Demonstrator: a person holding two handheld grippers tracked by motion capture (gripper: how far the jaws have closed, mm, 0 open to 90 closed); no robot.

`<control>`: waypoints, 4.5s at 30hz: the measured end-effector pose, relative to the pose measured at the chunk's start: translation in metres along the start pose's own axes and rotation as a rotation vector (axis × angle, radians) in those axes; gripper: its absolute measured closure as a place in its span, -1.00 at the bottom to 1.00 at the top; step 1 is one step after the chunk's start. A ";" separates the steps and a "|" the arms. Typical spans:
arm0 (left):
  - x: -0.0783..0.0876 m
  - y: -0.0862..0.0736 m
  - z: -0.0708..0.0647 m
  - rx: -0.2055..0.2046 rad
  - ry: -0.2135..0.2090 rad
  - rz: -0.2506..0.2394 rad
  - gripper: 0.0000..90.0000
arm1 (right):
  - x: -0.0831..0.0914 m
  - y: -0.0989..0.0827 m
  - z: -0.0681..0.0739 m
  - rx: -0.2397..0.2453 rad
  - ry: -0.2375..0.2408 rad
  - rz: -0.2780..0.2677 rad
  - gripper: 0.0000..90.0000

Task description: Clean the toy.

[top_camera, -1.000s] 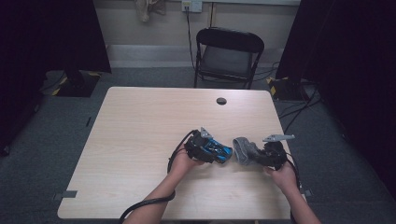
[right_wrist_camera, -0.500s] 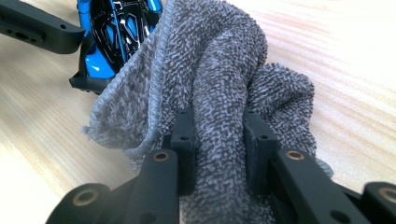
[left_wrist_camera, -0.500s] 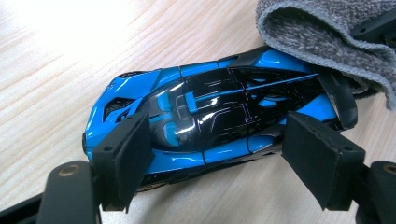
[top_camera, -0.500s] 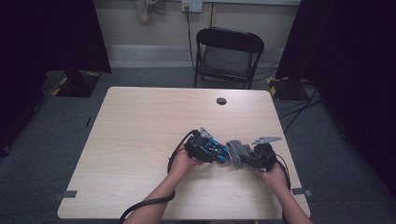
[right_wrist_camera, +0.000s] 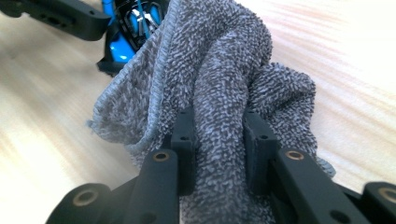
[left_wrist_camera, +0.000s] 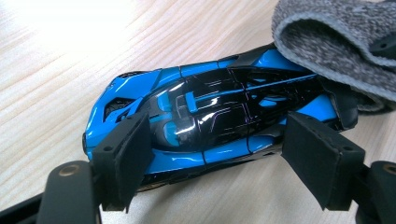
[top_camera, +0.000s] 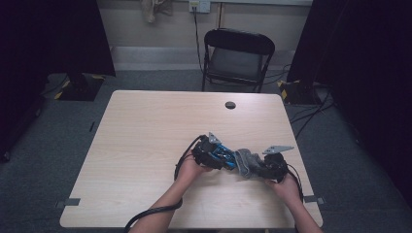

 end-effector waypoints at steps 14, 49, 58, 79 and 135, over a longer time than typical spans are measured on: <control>-0.001 0.000 -0.001 0.004 0.004 -0.003 -0.47 | 0.004 -0.010 0.016 0.028 0.043 0.017 0.57; 0.000 0.000 0.000 -0.002 0.003 -0.003 -0.47 | 0.043 0.024 0.004 -0.004 0.061 -0.093 0.58; 0.000 -0.001 0.000 -0.006 -0.002 -0.004 -0.47 | 0.033 0.045 -0.035 -0.070 -0.077 -0.092 0.58; 0.000 -0.002 -0.001 -0.009 -0.004 -0.025 -0.47 | -0.038 0.059 -0.017 -0.022 -0.126 0.021 0.58; 0.001 -0.005 0.000 0.003 -0.027 -0.068 -0.48 | -0.113 0.125 0.027 0.004 -0.072 0.075 0.59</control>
Point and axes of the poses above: each handheld gripper's, and its own axes: x roughly backward along the jaws, y roughly out of its top, z roughly to its left, the point moved 5 cm from there along -x, roughly forward along the jaws, and after that the axes turned 11 degrees about -x, right-handed, at the moved point
